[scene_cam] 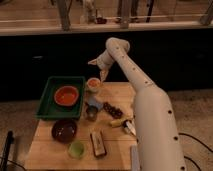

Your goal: Place apple in paper cup

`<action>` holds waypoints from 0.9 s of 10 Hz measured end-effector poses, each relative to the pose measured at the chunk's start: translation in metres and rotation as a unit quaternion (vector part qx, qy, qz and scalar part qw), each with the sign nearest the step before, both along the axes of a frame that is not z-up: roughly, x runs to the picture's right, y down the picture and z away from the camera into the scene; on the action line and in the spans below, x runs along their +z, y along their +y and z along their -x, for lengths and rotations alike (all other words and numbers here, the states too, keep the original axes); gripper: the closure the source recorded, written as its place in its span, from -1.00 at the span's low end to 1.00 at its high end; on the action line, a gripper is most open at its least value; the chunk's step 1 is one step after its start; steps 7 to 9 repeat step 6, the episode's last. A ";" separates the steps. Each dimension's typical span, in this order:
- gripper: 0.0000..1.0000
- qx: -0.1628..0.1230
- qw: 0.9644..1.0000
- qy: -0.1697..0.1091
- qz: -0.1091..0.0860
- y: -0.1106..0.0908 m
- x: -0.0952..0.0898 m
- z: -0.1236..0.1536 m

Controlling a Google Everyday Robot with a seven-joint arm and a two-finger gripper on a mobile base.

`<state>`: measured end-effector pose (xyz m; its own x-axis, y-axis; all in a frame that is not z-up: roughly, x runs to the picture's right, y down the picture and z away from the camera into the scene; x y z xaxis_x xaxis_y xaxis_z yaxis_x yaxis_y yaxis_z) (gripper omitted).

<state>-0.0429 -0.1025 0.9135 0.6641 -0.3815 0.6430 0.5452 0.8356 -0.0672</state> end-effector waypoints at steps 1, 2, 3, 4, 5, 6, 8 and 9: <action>-0.60 0.000 1.000 0.000 0.002 0.000 -0.001 -0.002; -0.60 -0.001 1.000 -0.001 0.004 0.000 -0.001 -0.002; -0.60 -0.002 1.000 -0.001 0.007 0.000 -0.001 -0.001; -0.60 -0.003 1.000 -0.001 0.008 0.000 -0.001 -0.001; -0.60 -0.004 1.000 -0.001 0.010 -0.001 0.000 -0.001; -0.60 -0.006 1.000 -0.002 0.012 -0.002 0.000 0.000; -0.60 -0.006 1.000 -0.002 0.012 -0.002 0.000 0.000; -0.60 -0.006 1.000 -0.002 0.012 -0.002 0.000 0.000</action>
